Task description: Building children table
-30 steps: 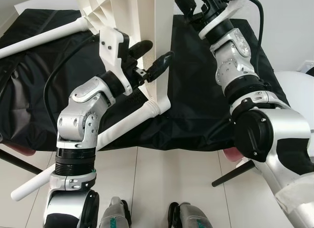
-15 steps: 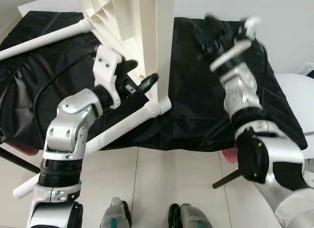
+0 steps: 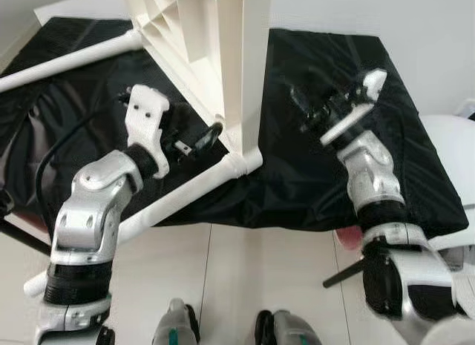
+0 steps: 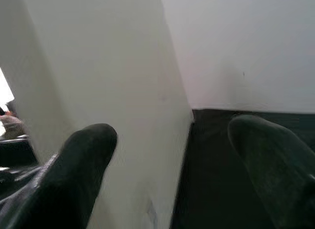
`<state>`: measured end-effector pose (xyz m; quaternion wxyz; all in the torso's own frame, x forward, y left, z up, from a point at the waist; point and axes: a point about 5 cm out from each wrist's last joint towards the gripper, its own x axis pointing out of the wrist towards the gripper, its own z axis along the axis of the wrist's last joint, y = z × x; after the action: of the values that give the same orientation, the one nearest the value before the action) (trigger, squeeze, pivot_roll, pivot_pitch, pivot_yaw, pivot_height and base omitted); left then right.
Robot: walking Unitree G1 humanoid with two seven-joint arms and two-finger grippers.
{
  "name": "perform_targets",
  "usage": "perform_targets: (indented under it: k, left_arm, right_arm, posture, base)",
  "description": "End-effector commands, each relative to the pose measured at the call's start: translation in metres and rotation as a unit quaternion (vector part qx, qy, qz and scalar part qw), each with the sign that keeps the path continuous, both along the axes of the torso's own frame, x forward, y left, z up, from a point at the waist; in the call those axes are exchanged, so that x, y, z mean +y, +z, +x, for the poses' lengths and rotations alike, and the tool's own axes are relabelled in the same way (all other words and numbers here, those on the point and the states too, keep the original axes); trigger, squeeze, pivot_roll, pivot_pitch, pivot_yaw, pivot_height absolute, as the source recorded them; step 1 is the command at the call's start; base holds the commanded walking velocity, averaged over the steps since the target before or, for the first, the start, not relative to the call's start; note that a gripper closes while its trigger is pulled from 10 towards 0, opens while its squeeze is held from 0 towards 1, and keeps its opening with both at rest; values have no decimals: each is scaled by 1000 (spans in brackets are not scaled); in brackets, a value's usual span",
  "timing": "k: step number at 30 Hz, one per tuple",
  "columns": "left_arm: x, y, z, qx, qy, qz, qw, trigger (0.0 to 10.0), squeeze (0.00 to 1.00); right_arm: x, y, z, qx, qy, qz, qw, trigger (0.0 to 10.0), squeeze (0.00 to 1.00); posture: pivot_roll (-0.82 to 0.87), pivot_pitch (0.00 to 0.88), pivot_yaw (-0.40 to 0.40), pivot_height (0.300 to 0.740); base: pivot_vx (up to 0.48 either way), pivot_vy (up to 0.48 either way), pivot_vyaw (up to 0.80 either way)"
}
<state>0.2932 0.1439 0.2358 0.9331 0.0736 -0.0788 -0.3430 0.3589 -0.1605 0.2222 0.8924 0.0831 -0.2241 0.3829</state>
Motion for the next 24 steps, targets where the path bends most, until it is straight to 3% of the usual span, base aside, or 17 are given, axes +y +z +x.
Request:
perform_targets:
  k: [1, 10, 17, 24]
  left_arm:
    - [2, -5, -7, 3, 18, 5, 1000, 10000, 0]
    - [3, -16, -17, 16, 14, 7, 1000, 10000, 0]
    - [6, -9, -20, 1, 31, -1, 1000, 10000, 0]
    - [11, -4, -20, -12, 78, -5, 997, 10000, 0]
  right_arm:
    - [-4, -1, -12, -1, 25, -17, 1000, 10000, 0]
    - [-7, -8, -32, 6, 45, -37, 998, 10000, 0]
    - [7, -3, -45, 11, 86, -53, 995, 10000, 0]
    - [21, 2, -44, 6, 101, -52, 994, 10000, 0]
  posture:
    - [49, 75, -62, 740]
    - [45, 72, -59, 740]
    - [66, 70, -75, 740]
    - [87, 70, -92, 740]
  base:
    - [0, 0, 0]
    - [0, 0, 0]
    - [0, 0, 0]
    - [0, 0, 0]
